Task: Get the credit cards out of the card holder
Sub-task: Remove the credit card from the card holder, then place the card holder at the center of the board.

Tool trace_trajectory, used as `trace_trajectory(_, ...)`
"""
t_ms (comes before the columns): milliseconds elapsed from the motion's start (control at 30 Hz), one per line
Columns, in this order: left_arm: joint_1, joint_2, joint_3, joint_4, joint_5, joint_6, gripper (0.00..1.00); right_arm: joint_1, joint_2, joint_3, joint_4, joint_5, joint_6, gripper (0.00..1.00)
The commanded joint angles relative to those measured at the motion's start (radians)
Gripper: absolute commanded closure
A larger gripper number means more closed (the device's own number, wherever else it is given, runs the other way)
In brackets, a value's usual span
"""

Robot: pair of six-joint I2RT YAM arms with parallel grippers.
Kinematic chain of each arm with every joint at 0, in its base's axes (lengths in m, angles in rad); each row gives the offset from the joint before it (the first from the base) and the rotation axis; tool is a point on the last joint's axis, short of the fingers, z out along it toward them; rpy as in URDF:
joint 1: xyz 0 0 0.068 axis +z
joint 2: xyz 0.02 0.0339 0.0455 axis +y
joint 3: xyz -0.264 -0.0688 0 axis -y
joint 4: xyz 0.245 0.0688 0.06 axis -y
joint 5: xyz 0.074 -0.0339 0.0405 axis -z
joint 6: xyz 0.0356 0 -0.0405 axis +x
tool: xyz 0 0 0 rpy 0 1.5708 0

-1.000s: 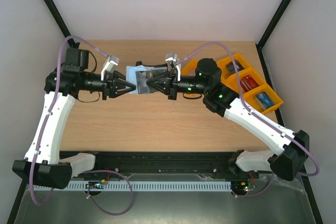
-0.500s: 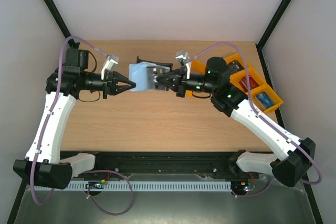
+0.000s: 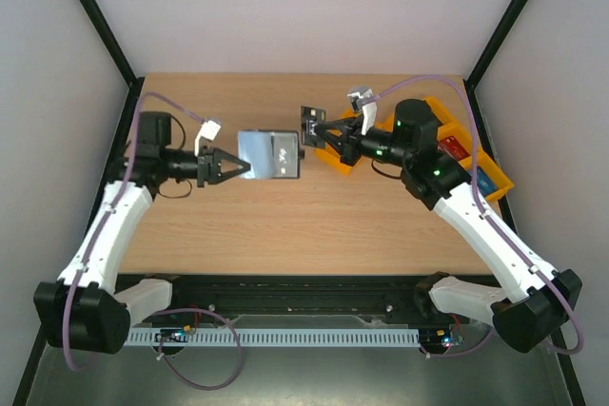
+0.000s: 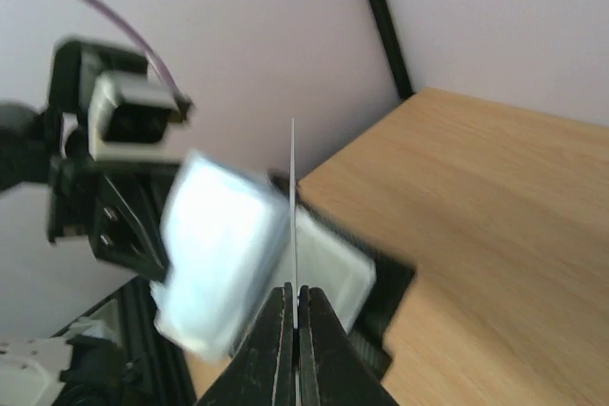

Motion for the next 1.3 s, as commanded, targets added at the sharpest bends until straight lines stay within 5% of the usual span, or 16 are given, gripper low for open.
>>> trace_trajectory(0,-0.021,0.019,-0.263,0.491,-0.046,-0.501,0.98,-0.011,-0.006,0.101,-0.151,0.119,-0.057,0.98)
trace_trajectory(267,-0.175,0.213,-0.234,0.557,-0.155,-0.502,0.98,-0.011,0.008,0.099,-0.162,0.108,-0.045,0.98)
trace_trajectory(433,-0.156,0.332,-0.4,0.701,-0.205,-0.561,0.98,-0.011,0.035,0.096,-0.163,0.064,-0.025,0.98)
trace_trajectory(533,-0.111,0.394,-0.428,0.602,-0.322,-0.505,0.96,-0.011,0.048,0.092,-0.161,0.044,-0.016,0.98)
trace_trajectory(600,-0.078,0.435,-0.416,0.492,-0.478,-0.45,0.74,-0.011,0.056,0.089,-0.158,0.025,-0.011,0.98)
trace_trajectory(667,-0.039,0.445,-0.43,0.451,-0.671,-0.437,0.41,-0.011,0.066,0.089,-0.158,-0.008,-0.005,0.98)
trace_trajectory(800,0.023,0.377,-0.444,0.422,-0.831,-0.373,0.04,-0.009,0.079,0.089,-0.172,-0.038,-0.009,0.98)
trace_trajectory(967,0.05,0.187,-0.314,0.362,-0.866,-0.269,0.01,-0.005,0.098,0.079,-0.166,-0.065,-0.006,0.98)
trace_trajectory(1067,0.05,0.071,-0.208,0.321,-0.755,-0.134,0.01,0.011,0.127,0.085,-0.168,-0.08,-0.008,0.98)
trace_trajectory(1267,-0.009,0.097,0.135,-0.27,-0.248,0.445,0.02,0.125,0.2,0.171,-0.28,-0.086,-0.138,0.98)
